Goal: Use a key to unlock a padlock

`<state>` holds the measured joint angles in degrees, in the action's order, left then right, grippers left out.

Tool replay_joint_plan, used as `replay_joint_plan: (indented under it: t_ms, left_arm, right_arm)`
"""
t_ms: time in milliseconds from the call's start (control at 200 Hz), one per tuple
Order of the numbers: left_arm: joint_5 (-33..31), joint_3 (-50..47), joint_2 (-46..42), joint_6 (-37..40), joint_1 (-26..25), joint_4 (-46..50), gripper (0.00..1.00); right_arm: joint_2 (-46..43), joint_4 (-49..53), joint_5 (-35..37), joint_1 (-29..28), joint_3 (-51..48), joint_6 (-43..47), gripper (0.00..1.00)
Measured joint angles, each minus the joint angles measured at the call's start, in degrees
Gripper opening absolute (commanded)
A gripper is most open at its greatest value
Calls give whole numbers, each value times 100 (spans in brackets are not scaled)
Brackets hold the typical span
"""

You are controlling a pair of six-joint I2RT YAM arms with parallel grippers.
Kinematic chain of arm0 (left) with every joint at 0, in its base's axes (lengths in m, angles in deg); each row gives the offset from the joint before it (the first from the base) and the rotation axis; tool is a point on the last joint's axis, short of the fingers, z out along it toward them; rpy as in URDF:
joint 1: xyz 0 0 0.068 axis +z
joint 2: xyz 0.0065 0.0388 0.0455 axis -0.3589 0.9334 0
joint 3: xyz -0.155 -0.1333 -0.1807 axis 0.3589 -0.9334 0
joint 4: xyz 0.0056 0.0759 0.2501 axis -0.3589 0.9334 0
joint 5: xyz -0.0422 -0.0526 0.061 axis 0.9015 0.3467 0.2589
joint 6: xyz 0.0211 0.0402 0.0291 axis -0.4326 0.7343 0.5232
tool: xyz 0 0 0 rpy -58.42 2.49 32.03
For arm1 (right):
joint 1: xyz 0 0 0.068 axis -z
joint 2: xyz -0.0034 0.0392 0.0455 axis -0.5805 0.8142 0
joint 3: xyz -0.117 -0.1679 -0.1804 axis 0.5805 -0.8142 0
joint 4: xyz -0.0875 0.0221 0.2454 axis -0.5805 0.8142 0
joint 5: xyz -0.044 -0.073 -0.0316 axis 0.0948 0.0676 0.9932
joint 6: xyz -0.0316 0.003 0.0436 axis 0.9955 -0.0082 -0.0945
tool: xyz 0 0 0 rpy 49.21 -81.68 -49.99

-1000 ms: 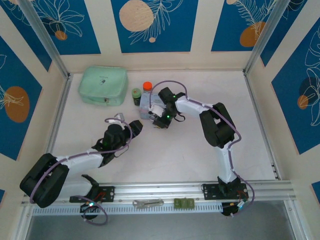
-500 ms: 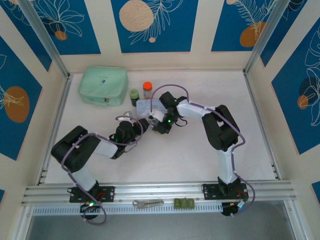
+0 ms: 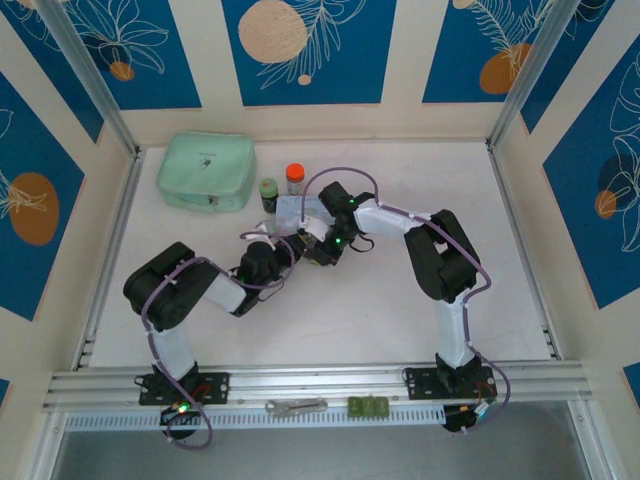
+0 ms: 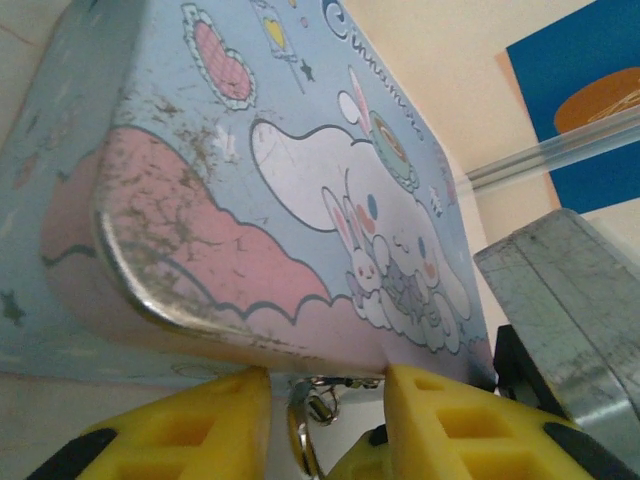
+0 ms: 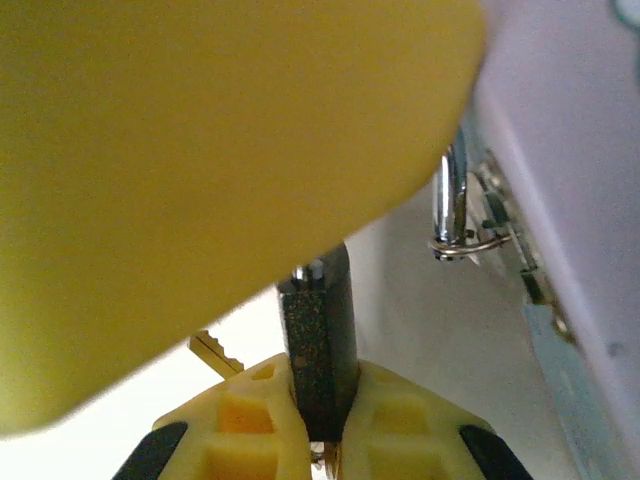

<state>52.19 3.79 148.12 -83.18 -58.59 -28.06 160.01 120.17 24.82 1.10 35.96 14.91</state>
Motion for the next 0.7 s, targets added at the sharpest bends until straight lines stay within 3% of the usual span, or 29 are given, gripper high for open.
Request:
replay_joint_plan:
  t_ms: [310,700]
  left_arm:
    - [0,52,219,-140,-20,-376,12]
    - [2,52,448,-214,-107,-568,17]
  right_arm:
    - [-4,-26,-103,85,0,-129,0]
    - [-22,98,-216,98,-2,-426,0]
